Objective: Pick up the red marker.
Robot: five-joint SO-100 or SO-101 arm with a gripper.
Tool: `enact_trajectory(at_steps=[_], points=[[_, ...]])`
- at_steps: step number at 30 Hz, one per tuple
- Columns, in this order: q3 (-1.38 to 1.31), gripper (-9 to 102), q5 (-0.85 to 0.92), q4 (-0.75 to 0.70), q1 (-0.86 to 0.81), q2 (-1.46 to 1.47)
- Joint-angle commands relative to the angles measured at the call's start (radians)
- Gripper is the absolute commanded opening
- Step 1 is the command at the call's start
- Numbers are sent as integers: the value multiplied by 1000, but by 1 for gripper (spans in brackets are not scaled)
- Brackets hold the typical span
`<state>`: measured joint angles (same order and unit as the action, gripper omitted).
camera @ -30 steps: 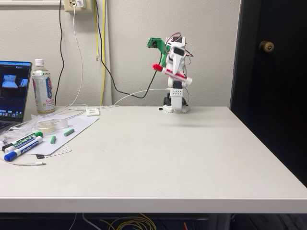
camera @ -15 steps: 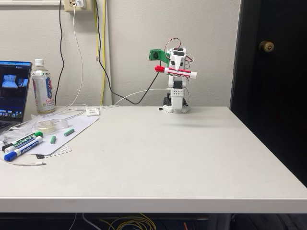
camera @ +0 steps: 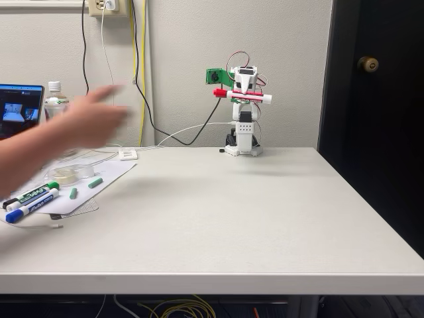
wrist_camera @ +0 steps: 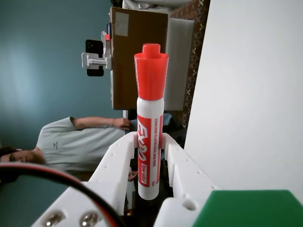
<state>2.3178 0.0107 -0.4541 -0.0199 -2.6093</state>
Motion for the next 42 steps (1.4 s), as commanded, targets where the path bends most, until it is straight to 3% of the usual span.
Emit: enact_trajectory(at_steps=[1, 21, 42], points=[[-18, 1, 11, -6, 14, -52], [-23, 1, 72, -104, 117, -132], [-11, 1, 84, -80, 91, -103]])
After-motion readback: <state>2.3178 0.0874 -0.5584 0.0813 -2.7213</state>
